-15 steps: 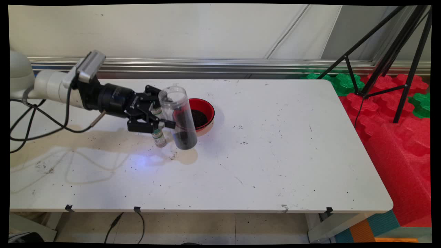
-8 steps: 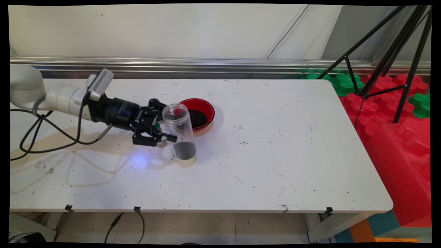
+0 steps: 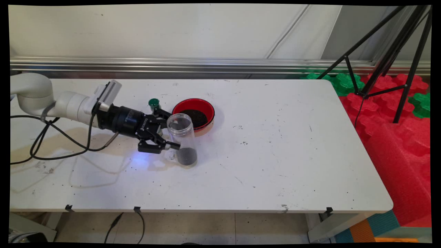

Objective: Place the picked object on the table

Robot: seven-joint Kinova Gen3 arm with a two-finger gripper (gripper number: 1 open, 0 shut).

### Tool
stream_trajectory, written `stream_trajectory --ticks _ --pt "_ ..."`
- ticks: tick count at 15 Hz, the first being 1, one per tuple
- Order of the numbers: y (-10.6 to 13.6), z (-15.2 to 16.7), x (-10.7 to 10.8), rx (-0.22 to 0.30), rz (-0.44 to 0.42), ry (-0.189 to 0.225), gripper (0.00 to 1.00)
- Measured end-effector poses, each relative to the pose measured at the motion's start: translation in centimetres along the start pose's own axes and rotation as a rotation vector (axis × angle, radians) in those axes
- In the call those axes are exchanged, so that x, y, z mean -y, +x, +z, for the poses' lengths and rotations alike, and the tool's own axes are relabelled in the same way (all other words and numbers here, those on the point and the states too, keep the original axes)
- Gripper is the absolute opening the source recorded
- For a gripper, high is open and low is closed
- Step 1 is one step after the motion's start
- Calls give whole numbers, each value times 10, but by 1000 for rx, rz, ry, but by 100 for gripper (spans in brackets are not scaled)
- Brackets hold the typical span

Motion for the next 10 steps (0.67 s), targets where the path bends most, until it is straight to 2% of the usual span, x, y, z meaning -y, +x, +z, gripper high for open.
stream_trajectory --ticks 10 --pt "-15 9 3 21 10 -1 0"
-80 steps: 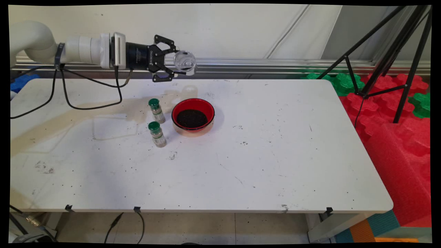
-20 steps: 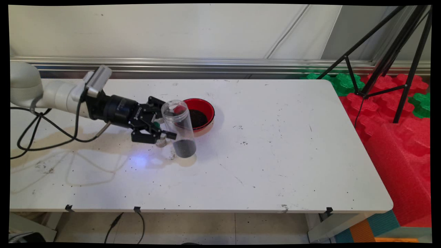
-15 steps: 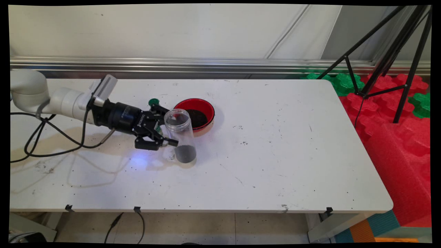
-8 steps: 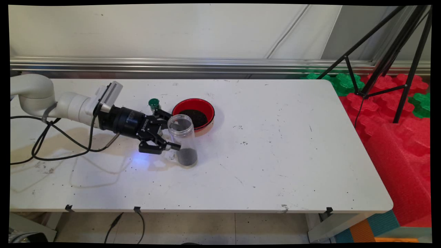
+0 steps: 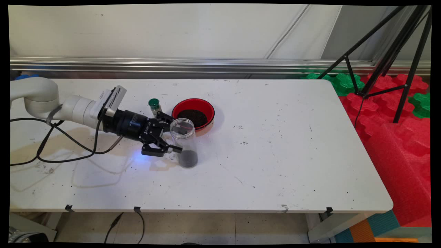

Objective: Place the picked object on the table

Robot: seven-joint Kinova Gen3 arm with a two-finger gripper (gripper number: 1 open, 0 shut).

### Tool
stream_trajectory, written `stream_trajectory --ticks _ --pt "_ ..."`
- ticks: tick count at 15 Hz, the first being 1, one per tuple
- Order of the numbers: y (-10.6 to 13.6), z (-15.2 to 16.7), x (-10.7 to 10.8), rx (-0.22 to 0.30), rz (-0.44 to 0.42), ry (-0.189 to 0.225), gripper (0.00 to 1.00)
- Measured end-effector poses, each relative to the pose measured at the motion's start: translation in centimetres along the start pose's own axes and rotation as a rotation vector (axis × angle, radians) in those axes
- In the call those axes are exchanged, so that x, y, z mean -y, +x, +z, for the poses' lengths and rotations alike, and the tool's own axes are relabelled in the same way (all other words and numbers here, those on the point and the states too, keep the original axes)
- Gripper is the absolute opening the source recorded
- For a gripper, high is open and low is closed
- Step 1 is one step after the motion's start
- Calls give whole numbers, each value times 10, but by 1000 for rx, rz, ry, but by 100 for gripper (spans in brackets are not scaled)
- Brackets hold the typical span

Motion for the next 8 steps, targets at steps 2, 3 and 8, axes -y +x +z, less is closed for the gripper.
stream_trajectory --ticks 2,3,8 --pt "-2 1 0 3 0 0 0" --pt "-3 1 0 4 1 0 0" --pt "-6 1 0 8 3 1 100"
